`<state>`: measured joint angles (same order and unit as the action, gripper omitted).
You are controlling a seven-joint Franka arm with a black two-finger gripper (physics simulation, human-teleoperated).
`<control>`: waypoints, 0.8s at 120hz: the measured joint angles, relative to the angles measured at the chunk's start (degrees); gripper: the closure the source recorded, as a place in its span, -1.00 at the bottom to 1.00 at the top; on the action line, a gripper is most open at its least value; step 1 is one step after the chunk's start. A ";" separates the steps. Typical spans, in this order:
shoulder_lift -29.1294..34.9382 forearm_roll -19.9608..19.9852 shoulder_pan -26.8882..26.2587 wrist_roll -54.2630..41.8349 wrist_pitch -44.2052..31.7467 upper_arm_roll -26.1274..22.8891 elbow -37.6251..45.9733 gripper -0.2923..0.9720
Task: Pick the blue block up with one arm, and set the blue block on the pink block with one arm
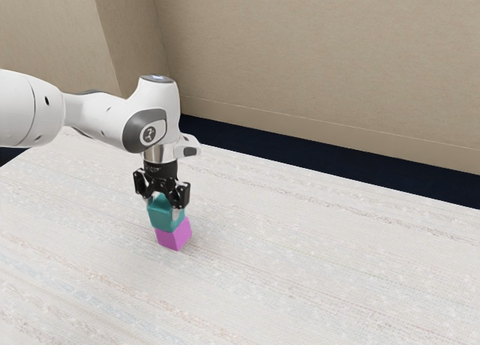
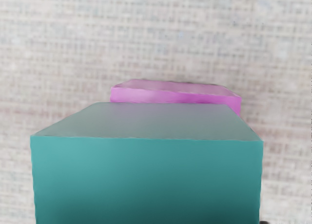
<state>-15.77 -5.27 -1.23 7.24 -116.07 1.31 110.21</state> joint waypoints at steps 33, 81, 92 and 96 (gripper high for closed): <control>1.95 0.49 0.00 -1.40 0.42 -0.01 -0.10 -0.43; 18.19 0.21 -0.37 -2.64 8.25 -1.90 0.29 -0.52; 23.12 0.17 -2.20 -2.81 10.04 -2.07 -0.54 -0.53; 24.30 0.19 -3.13 -2.85 10.78 -2.04 -1.59 -0.53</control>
<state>8.53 -5.08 -4.36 4.38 -105.29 -0.73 108.62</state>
